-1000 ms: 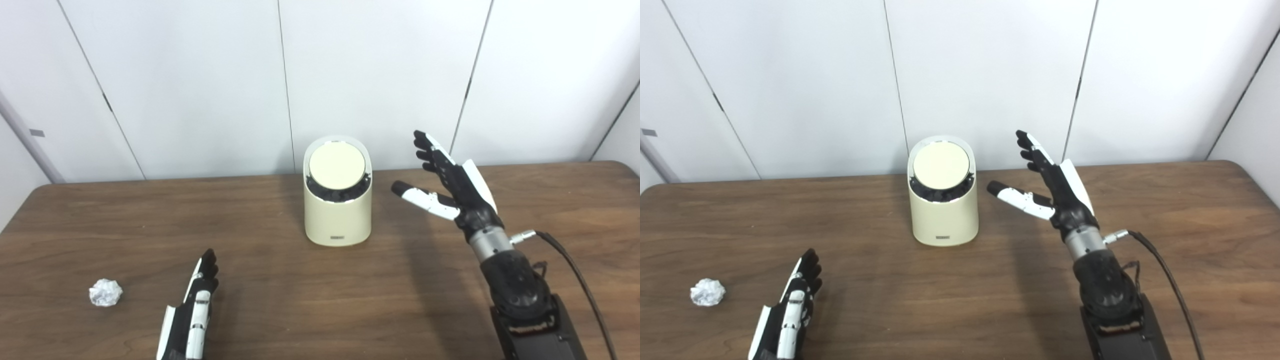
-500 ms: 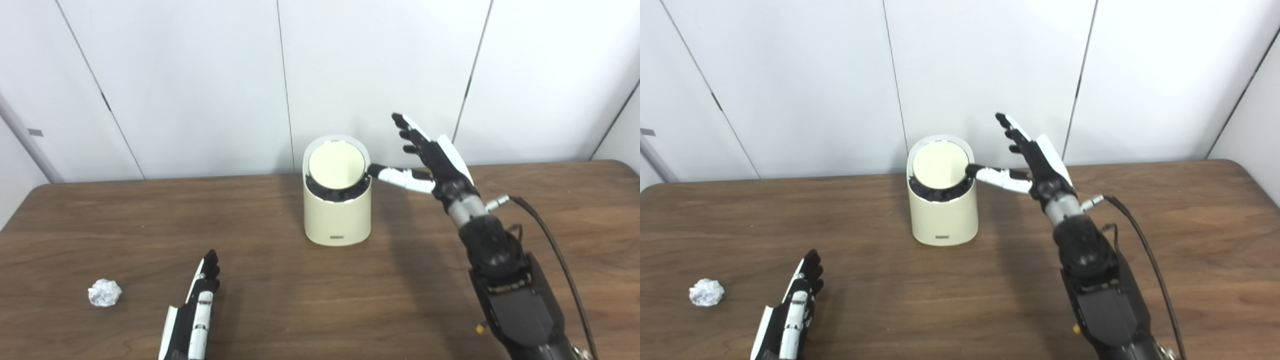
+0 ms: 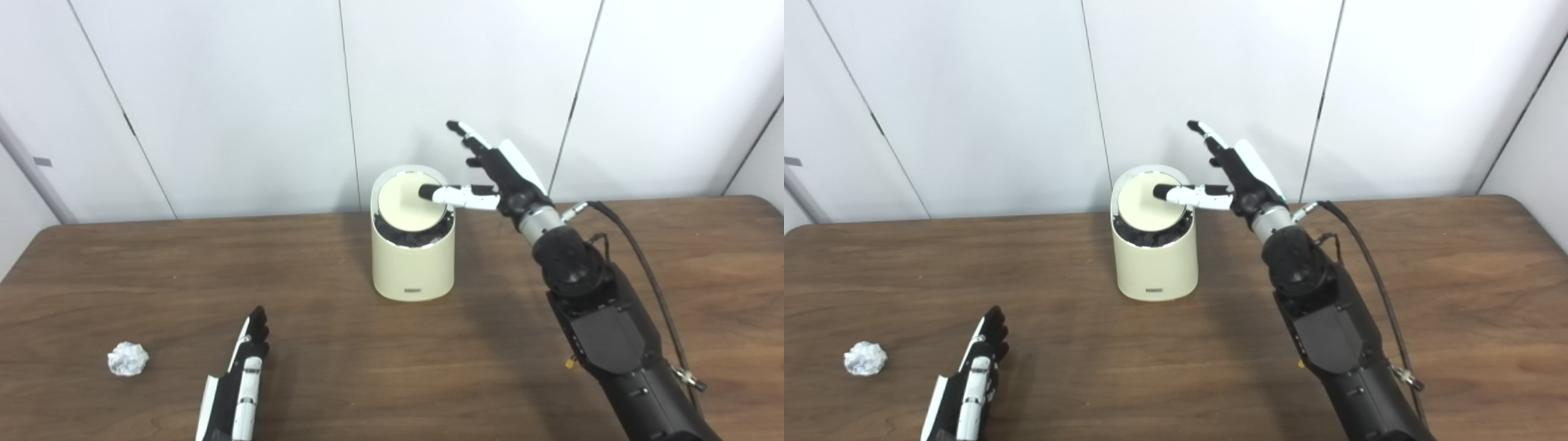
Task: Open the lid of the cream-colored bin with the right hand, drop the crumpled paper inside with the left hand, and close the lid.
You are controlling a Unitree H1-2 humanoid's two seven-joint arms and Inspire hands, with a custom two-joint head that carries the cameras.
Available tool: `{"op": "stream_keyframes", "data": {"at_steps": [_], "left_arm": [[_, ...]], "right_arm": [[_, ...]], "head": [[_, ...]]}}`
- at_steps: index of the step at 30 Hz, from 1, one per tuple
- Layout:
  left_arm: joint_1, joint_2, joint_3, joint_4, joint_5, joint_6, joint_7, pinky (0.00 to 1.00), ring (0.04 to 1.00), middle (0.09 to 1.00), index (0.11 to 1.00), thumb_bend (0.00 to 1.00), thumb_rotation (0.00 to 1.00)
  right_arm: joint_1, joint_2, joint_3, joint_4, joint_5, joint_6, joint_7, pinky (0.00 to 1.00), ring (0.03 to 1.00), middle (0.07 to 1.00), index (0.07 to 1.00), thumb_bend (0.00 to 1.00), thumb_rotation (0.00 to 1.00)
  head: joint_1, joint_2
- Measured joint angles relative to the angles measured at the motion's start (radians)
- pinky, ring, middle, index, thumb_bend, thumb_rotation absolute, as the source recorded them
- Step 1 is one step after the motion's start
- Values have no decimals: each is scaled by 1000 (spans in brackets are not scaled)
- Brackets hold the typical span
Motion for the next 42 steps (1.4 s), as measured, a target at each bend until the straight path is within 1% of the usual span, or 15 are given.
{"op": "stream_keyframes", "data": {"at_steps": [2, 7, 9, 13, 18, 20, 22, 25, 31, 36, 39, 42], "left_arm": [[0, 0, -2, 7, 0, -1, 2, 1000, 989, 984, 988, 212, 954], [0, 0, -3, 13, -1, -3, 5, 1000, 990, 984, 991, 229, 946], [-1, 0, -4, 13, 1, -3, 7, 1000, 979, 980, 982, 229, 946], [-1, 0, -5, 13, 20, -3, 11, 1000, 967, 970, 971, 215, 956], [-1, 0, -5, 13, 21, -2, 10, 1000, 978, 971, 962, 215, 955], [-1, 0, -5, 13, 21, -1, 10, 1000, 982, 967, 938, 184, 989], [-1, 0, -4, 10, 17, 5, 10, 1000, 990, 962, 914, 158, 998], [-1, 0, -3, 4, 8, 17, 10, 1000, 989, 954, 899, 146, 1000], [-1, 0, -3, 3, -19, 20, 8, 1000, 1000, 963, 903, 154, 1000], [-1, 0, -4, 3, -10, 21, 10, 1000, 993, 966, 919, 180, 998], [-1, 0, -4, 3, -4, 20, 10, 1000, 989, 965, 925, 209, 944], [-1, 0, -4, 3, -3, 20, 11, 1000, 986, 967, 928, 206, 948]], "right_arm": [[-26, -9, 29, 24, -33, 1, 5, 834, 929, 953, 939, 802, 514], [-88, -25, 77, 31, -95, 3, 27, 825, 920, 940, 933, 804, 461], [-103, -25, 79, 33, -103, 2, 30, 829, 924, 942, 933, 817, 438], [-104, -24, 83, 45, -106, 1, 38, 827, 922, 940, 932, 833, 443], [-99, -15, 81, 76, -106, -3, 33, 830, 922, 940, 930, 821, 437], [-94, -5, 80, 83, -106, -2, 29, 830, 924, 944, 931, 814, 433], [-89, 5, 80, 83, -107, -2, 24, 831, 926, 948, 934, 807, 429], [-85, 9, 80, 83, -107, -2, 24, 839, 929, 949, 934, 807, 413], [-84, 3, 79, 84, -111, -3, 20, 826, 923, 942, 927, 811, 394], [-76, -1, 80, 84, -113, -11, 17, 821, 914, 933, 925, 819, 394], [-62, -4, 79, 83, -113, -13, 18, 826, 915, 933, 928, 812, 383], [-55, -6, 78, 82, -112, -16, 17, 833, 920, 936, 927, 814, 369]], "head": [[0, 2], [-5, -2], [-3, 0], [2, 3], [2, 3], [3, 8], [2, 12], [3, 14], [3, 15], [2, 18], [2, 18], [2, 21]]}}
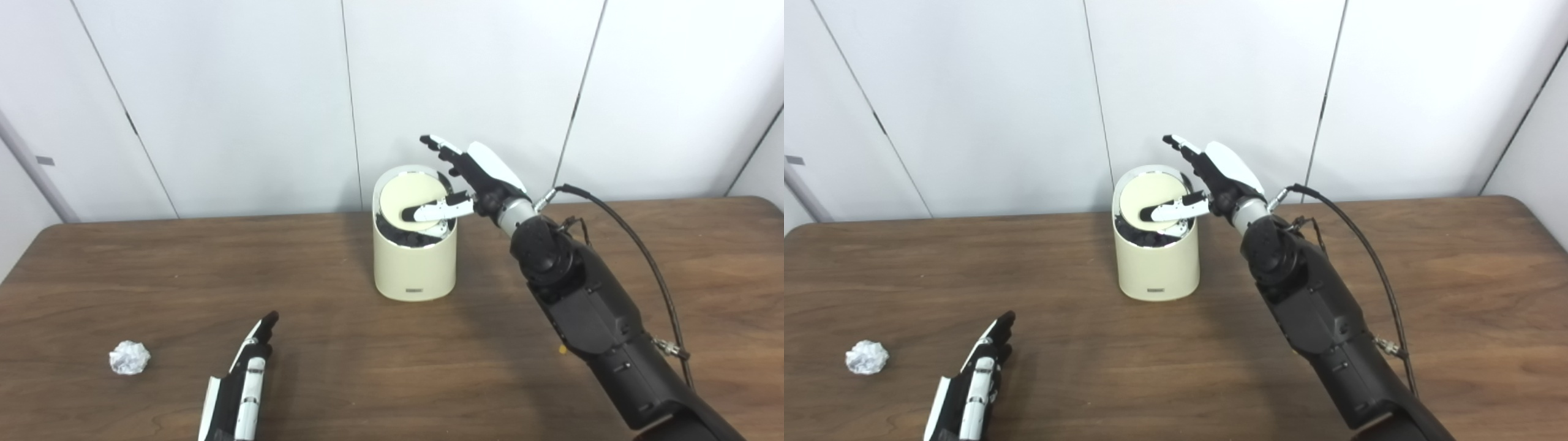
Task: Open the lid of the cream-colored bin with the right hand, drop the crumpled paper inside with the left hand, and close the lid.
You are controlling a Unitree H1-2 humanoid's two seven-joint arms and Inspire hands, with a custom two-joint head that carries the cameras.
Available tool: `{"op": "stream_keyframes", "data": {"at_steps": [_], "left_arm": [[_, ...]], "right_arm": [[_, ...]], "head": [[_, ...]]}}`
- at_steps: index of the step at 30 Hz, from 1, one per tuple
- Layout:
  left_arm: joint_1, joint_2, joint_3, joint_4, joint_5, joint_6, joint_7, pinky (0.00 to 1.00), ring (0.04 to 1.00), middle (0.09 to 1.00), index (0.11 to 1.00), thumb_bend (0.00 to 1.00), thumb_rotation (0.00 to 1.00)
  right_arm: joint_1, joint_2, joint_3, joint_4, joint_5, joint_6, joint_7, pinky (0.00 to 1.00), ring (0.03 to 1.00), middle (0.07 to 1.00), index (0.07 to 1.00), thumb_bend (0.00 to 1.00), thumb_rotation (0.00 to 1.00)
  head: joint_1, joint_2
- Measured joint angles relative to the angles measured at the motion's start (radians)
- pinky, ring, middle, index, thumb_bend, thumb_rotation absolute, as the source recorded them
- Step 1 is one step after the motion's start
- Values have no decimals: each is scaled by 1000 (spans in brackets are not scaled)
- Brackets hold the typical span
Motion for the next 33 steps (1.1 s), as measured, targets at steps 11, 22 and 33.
{"op": "stream_keyframes", "data": {"at_steps": [11, 22, 33], "left_arm": [[0, -1, 1, 0, -10, 0, 2, 1000, 987, 972, 998, 282, 865], [0, -2, 0, 0, -19, 0, 9, 1000, 981, 975, 990, 274, 867], [0, -2, -3, 0, -17, 0, 13, 1000, 979, 970, 984, 270, 896]], "right_arm": [[0, -4, -3, -8, 1, -2, 2, 833, 924, 939, 928, 811, 358], [0, -8, 3, -7, -4, -20, 1, 831, 919, 931, 926, 825, 320], [0, -10, 3, -4, -8, -68, -6, 831, 912, 925, 921, 845, 184]], "head": [[-2, 2], [-5, 5], [-5, 9]]}}
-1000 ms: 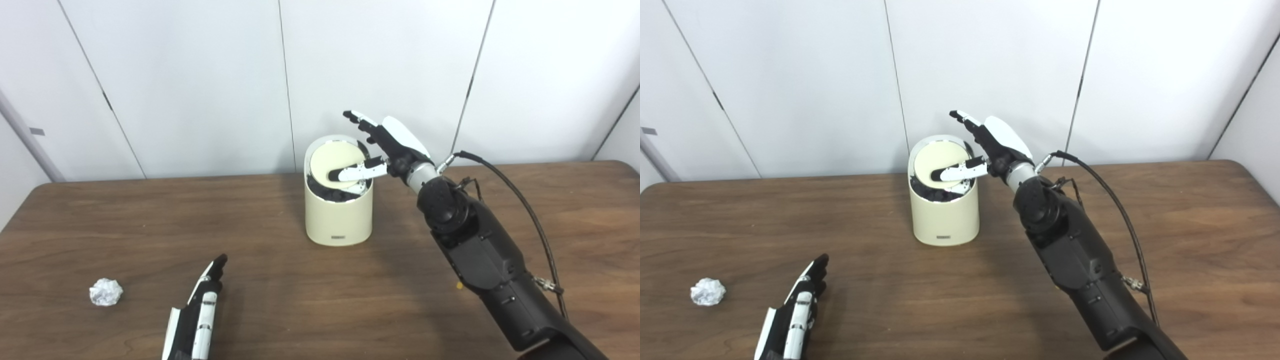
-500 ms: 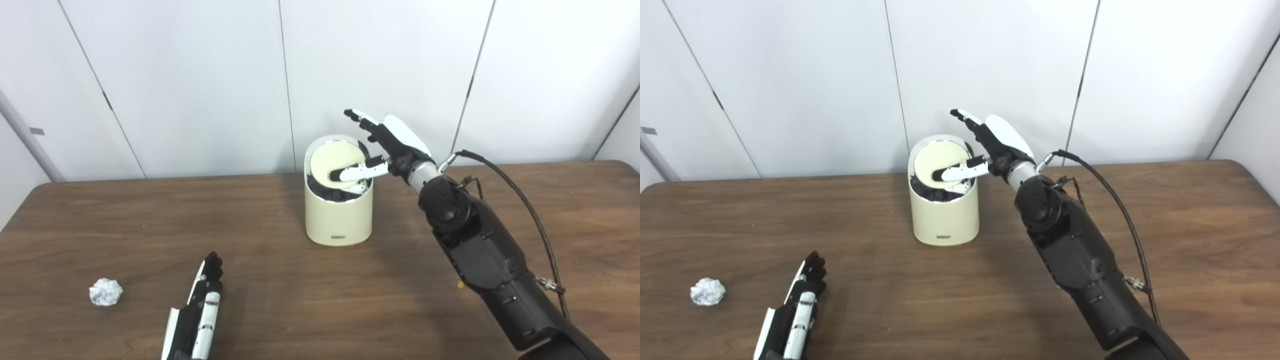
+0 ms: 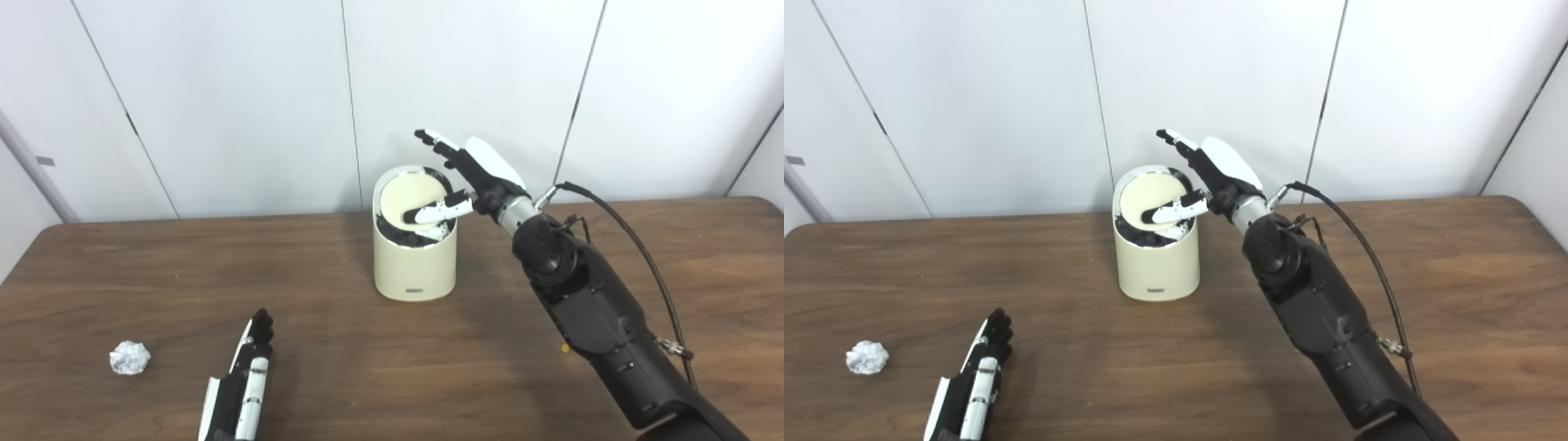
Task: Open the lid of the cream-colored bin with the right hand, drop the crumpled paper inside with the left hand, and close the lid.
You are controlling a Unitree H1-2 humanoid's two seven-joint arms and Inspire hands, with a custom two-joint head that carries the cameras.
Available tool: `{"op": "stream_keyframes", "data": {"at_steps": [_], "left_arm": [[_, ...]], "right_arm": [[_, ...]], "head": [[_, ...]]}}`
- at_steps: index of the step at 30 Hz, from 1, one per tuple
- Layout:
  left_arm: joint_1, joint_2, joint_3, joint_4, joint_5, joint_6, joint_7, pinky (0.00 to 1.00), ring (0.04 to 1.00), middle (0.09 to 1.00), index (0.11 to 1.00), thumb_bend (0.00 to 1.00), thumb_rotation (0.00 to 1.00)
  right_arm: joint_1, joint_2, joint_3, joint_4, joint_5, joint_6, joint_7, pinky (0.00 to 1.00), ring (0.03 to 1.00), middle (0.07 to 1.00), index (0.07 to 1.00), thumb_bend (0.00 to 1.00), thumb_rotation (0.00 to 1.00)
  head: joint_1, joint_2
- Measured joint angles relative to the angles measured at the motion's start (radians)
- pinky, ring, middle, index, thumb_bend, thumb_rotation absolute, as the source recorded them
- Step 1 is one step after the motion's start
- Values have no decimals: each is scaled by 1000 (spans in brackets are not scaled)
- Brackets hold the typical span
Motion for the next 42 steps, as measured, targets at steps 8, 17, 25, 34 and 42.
{"op": "stream_keyframes", "data": {"at_steps": [8, 17, 25, 34, 42], "left_arm": [[0, 0, -5, 0, 5, 0, 8, 1000, 971, 965, 977, 265, 884], [0, 0, -6, 0, 1, -1, 7, 1000, 974, 971, 990, 146, 852], [1, 0, -9, 0, 4, -2, 9, 1000, 969, 967, 986, 168, 831], [0, 0, -10, 0, 6, -4, 10, 1000, 969, 968, 990, 178, 835], [1, 1, -10, 0, 6, -5, 7, 1000, 974, 969, 985, 191, 880]], "right_arm": [[0, 2, -7, 1, 1, 7, -1, 825, 907, 925, 918, 806, 265], [20, 31, -108, 0, 103, 54, 5, 807, 896, 923, 916, 781, 680], [45, 88, -181, -55, 220, 134, 9, 907, 938, 942, 922, 761, 883], [91, 91, -259, -140, 338, 210, 21, 965, 943, 943, 935, 647, 828], [227, 88, -288, -331, 437, 266, 47, 952, 934, 949, 909, 588, 998]], "head": [[0, 5], [0, 3], [2, 0], [0, -5], [-8, -9]]}}
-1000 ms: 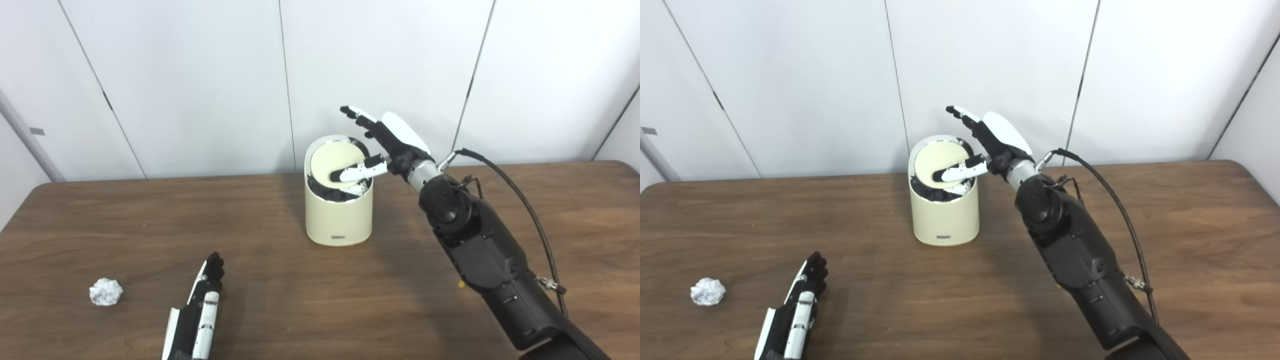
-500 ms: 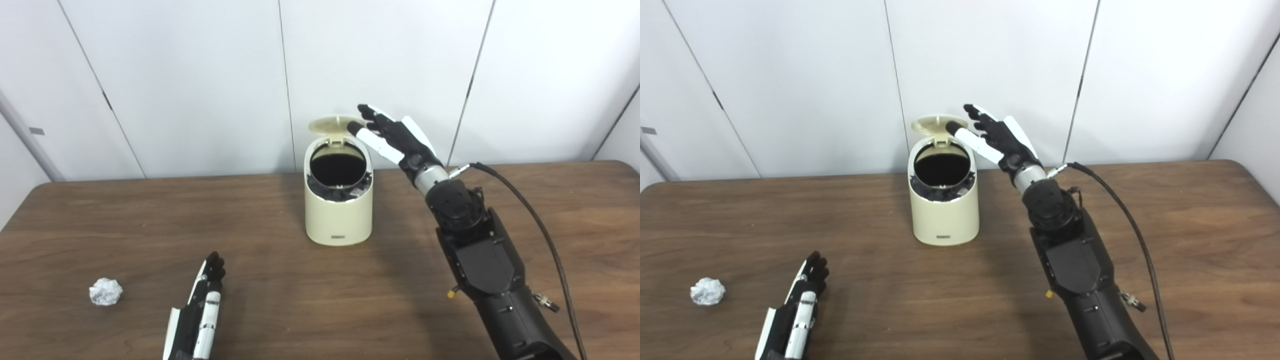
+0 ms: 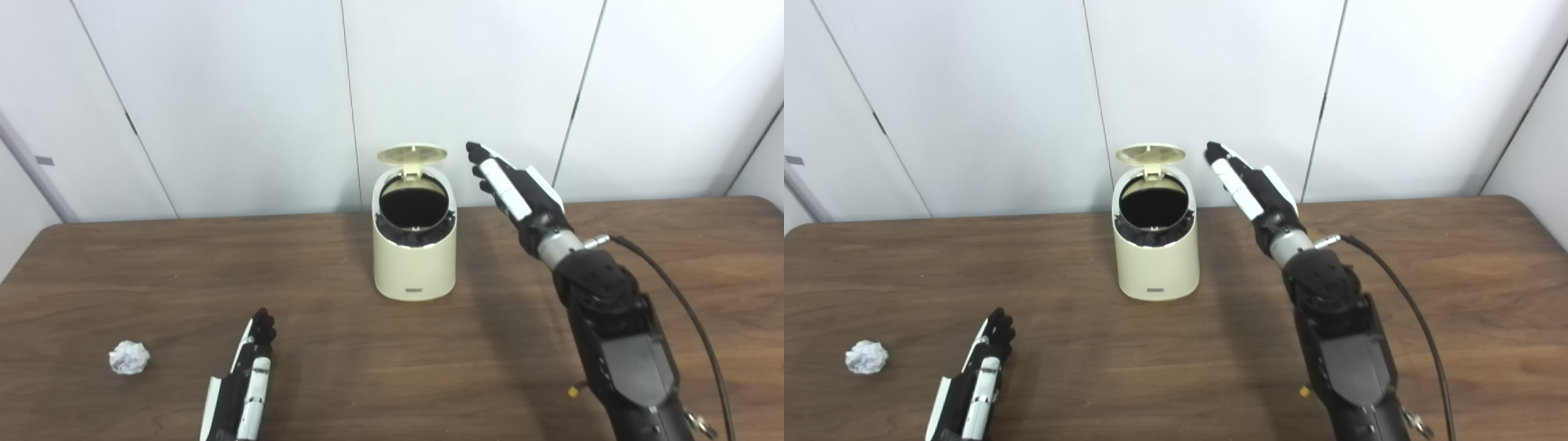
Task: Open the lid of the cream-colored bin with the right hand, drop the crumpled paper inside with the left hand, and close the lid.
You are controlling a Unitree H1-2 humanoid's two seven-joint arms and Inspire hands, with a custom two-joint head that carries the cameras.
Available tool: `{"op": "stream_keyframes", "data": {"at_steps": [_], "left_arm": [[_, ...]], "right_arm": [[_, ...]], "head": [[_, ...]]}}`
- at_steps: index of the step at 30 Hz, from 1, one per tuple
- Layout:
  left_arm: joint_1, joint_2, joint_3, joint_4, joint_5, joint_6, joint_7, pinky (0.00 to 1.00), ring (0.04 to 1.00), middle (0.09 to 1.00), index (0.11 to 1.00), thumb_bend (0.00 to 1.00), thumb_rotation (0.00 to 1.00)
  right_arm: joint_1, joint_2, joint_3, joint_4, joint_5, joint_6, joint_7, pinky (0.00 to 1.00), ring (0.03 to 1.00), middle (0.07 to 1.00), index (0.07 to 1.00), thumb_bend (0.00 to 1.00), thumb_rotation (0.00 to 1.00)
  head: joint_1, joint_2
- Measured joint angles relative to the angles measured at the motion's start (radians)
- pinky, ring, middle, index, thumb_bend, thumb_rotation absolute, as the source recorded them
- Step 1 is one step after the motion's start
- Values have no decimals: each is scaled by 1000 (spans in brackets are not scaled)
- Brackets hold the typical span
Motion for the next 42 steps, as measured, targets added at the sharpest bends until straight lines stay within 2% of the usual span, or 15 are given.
{"op": "stream_keyframes", "data": {"at_steps": [5, 11, 19, 23, 27, 30, 36, 42], "left_arm": [[0, 0, 1, 0, 0, 0, 0, 1000, 972, 966, 982, 193, 890], [-1, 1, 2, 0, 1, 0, 0, 1000, 975, 966, 983, 212, 900], [0, 3, 8, 0, -11, 0, -3, 1000, 988, 983, 991, 242, 888], [0, 5, 14, 0, -30, 0, -6, 1000, 994, 987, 990, 251, 882], [-1, 6, 23, 0, -45, 0, -18, 1000, 990, 981, 984, 251, 874], [-1, 7, 31, 0, -49, 0, -24, 1000, 991, 982, 987, 255, 869], [-1, 11, 49, 0, -75, -13, -42, 1000, 996, 989, 989, 282, 861], [-1, 12, 57, -1, -77, -13, -44, 1000, 986, 984, 989, 251, 889]], "right_arm": [[76, -14, -11, -133, 29, 24, 5, 957, 938, 950, 909, 601, 1000], [169, -49, -24, -206, 56, 22, 7, 969, 944, 944, 913, 605, 985], [368, -48, -48, -263, 86, -5, -8, 937, 926, 935, 910, 568, 983], [444, -46, -79, -275, 112, -61, -15, 952, 935, 937, 926, 548, 974], [496, -45, -85, -265, 131, -181, -17, 963, 944, 954, 965, 537, 947], [519, -33, -83, -232, 140, -252, -20, 949, 938, 951, 954, 567, 918], [558, 42, -64, -200, 129, -341, -49, 968, 955, 956, 959, 537, 926], [595, 52, -59, -212, 123, -374, -61, 987, 966, 962, 967, 519, 900]], "head": [[-6, 0], [-11, 0], [-18, 14], [-26, 23], [-31, 35], [-40, 49], [-46, 63], [-22, 89]]}}
